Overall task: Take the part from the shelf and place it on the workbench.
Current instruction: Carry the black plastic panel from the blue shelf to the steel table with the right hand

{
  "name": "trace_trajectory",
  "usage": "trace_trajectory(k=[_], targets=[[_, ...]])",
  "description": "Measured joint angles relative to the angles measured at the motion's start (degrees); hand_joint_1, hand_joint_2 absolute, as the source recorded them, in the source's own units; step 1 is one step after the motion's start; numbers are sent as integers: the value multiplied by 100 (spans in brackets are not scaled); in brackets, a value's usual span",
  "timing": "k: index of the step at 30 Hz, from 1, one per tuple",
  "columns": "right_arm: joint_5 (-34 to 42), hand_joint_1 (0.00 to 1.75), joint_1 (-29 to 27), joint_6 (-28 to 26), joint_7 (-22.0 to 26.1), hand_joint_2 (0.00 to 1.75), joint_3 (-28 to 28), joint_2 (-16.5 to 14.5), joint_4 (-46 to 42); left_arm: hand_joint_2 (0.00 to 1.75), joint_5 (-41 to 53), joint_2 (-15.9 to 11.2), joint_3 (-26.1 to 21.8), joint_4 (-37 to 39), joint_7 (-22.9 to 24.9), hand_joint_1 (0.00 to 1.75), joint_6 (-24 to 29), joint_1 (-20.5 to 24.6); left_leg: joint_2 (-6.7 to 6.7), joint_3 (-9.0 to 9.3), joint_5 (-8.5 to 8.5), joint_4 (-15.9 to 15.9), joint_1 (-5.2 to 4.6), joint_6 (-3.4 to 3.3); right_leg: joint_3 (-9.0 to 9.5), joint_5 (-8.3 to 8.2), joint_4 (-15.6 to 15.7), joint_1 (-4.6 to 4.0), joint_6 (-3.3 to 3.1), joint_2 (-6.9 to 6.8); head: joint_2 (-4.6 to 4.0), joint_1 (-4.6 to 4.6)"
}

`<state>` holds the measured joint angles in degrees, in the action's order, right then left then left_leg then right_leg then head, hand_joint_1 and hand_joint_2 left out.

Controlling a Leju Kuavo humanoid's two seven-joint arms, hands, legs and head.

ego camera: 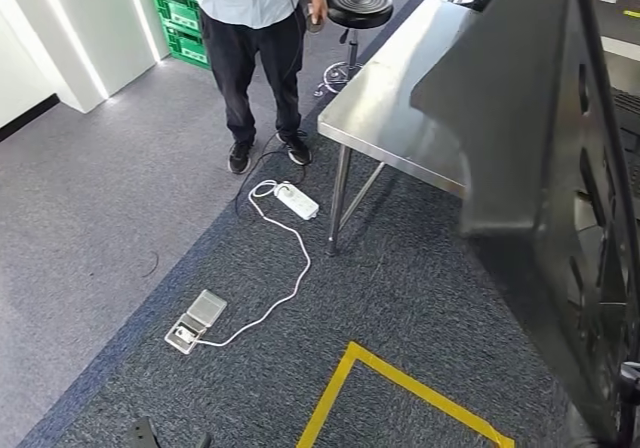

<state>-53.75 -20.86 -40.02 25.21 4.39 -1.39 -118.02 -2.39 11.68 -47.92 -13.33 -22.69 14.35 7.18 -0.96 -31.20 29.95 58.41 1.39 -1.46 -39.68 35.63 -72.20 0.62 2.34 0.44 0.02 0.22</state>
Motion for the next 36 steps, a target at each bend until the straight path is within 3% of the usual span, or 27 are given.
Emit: trace_trajectory(k=[1, 2, 3, 5, 7, 9, 10, 12, 14, 16, 17, 18, 20, 22, 24, 28, 33, 36], targets=[[2, 175, -9, 0, -4, 175, -1, 2, 3, 175, -1, -2, -2, 0, 0, 0, 1, -8, -75, 13, 18, 0, 1, 3, -125, 22, -211, 22, 27, -19, 0, 0], [5, 175, -16, 0, -9, 175, 0, 3, 5, 175, -1, -2, -3, 0, 0, 0, 1, -12, -143, 32, 39, 1, 4, 15, -136, -71, -195, 41, 50, -36, 0, 0], [7, 175, -21, 1, -13, 175, 0, 4, 7, 175, -2, -1, -3, 0, 1, 0, 1, -11, -205, 62, 63, 1, 9, 33, -26, -259, 58, 53, 65, -65, 0, 0], [9, 175, -15, 2, -16, 175, -2, 7, 8, 175, -2, 2, -4, 0, 1, 0, 1, -4, -310, 138, 122, 0, 10, 92, 370, -641, 865, 35, 61, -241, 0, 2], [10, 175, -11, 4, -16, 175, -4, 10, 8, 175, -2, 2, -4, 0, 1, 0, 2, 9, -385, 195, 171, -4, -11, 159, 584, -754, 1300, -9, -10, -356, 0, -3], [14, 175, -17, 4, -16, 175, -3, 11, 7, 175, -2, 3, -4, 0, 3, 0, 3, 26, -459, 239, 194, -30, -20, 216, 578, -713, 1312, -37, -103, -285, 0, -7], [16, 175, -22, 4, -15, 175, -2, 12, 4, 175, -2, 3, -4, 0, 3, 0, 3, 34, -453, 264, 219, -35, -11, 247, 586, -711, 1326, -27, -143, -246, 0, -8], [12, 175, -12, 3, -9, 175, -2, 13, -2, 175, -1, 4, -4, 0, 3, 0, 3, 39, -275, 193, 389, 189, 2, 281, 620, -720, 1371, -2, -226, -160, 0, -15], [-2, 175, 7, 3, -2, 175, -3, 14, -2, 175, -1, 3, -4, 0, 3, 0, 3, 19, -40, -155, 719, 885, -1, 273, 639, -717, 1388, 2, -289, -66, 0, -23], [-13, 175, 13, 4, 1, 175, -5, 15, 6, 175, -2, -1, -7, 0, 4, 0, 4, -15, 31, -543, 879, 1529, -20, 256, 650, -705, 1386, -14, -319, 64, 0, -26], [-16, 175, 13, 4, 1, 175, -6, 15, 11, 175, -2, -3, -9, 0, 5, 0, 5, -27, 43, -622, 795, 1585, -29, 241, 662, -698, 1384, -21, -324, 142, 0, -26], [-19, 175, 13, 4, 2, 175, -6, 15, 16, 175, -2, -4, -10, 0, 5, 0, 5, -33, 60, -597, 604, 1413, -36, 220, 683, -688, 1383, -26, -324, 221, 0, -26], [-21, 175, 16, 4, 2, 175, -7, 15, 22, 175, -2, -9, -11, 0, 4, 0, 3, -30, 193, -364, 140, 711, -41, 158, 728, -658, 1375, -37, -305, 363, 0, -22], [-26, 175, 21, 5, 2, 175, -8, 16, 27, 175, -1, -15, -14, 0, 3, 0, 3, -21, 331, -174, -46, 193, -43, 121, 728, -634, 1355, -40, -259, 469, 0, -19], [-46, 175, 13, 7, 2, 175, -9, 16, 29, 175, -1, -19, -16, 0, 1, 0, 6, -6, 355, -129, -23, 74, -50, 119, 709, -621, 1344, -30, -230, 519, 0, -19], [-79, 175, 6, 7, 11, 175, -10, 15, 30, 175, -2, -19, -17, 0, -55, 0, -59, -1, 361, -105, -24, 67, -59, 113, 762, -615, 1401, -22, -235, 504, 0, -16], [-71, 175, 24, 7, 17, 175, -10, 19, 52, 175, -2, -22, -18, 0, -263, 0, -467, -3, 363, -97, -6, 70, -67, 84, 788, -617, 1434, -20, -215, 498, 0, -15], [-112, 175, 47, 7, 12, 175, -10, 24, 84, 175, -2, -32, -26, 0, -314, 0, -713, -4, 362, -95, 17, 92, -93, 30, 798, -620, 1478, 5, -120, 503, 0, -19]])
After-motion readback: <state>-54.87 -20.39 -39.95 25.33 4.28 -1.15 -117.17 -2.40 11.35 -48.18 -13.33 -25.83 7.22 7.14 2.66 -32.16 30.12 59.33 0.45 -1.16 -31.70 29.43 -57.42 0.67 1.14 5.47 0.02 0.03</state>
